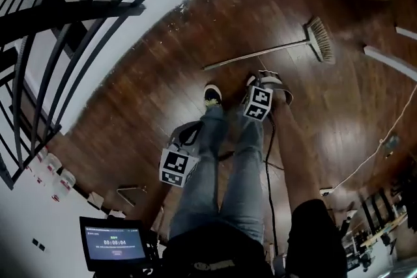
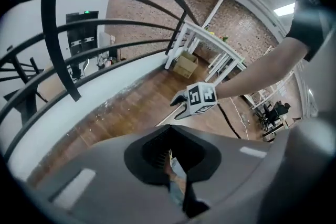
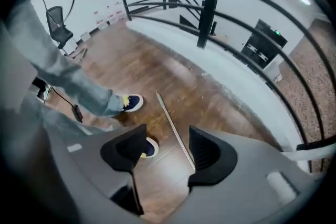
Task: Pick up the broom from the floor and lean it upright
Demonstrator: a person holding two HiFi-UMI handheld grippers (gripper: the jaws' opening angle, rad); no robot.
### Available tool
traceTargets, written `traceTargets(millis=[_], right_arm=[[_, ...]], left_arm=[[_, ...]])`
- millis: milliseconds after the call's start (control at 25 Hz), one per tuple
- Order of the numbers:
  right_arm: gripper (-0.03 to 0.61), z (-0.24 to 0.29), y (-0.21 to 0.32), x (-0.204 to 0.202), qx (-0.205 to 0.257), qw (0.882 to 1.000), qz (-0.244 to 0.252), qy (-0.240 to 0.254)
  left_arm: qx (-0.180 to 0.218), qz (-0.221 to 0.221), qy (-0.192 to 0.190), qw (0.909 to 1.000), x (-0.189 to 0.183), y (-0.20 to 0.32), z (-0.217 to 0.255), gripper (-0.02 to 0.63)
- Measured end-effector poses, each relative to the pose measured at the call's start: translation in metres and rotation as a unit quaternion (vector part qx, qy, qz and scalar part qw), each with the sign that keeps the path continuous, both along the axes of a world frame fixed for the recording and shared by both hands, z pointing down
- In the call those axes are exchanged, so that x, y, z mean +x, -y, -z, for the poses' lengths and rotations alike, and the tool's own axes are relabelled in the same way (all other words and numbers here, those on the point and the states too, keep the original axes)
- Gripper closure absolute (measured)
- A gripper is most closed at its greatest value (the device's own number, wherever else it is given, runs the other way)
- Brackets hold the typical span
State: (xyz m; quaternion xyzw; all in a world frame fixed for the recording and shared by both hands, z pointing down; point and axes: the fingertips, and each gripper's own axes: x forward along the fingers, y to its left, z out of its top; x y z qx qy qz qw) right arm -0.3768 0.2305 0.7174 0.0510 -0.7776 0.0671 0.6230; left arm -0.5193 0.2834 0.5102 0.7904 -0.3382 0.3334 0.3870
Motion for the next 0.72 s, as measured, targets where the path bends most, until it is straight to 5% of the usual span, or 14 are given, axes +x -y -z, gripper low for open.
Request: traceTargets(millis=[160, 360, 720], right_arm=[[0.318, -0.162, 0.009, 0.002, 0.000, 0.995, 0.084, -0.043], [0.318, -0.285, 0.003, 0.011, -0.010, 0.983, 0.165, -0.079], [0.336, -0.346, -0.003, 0.011, -0.032, 0.984, 0.160, -0.066]], left_arm=[[-0.040, 0.071, -0.004, 0.9967, -0.009, 0.011, -0.101, 0.595], [-0.042, 0.148, -0.025, 0.9878, -0.014, 0.043, -0.178, 0.595], [-0.029, 0.129, 0.009, 0.9911, -0.011, 0.062, -0.230, 0.595]])
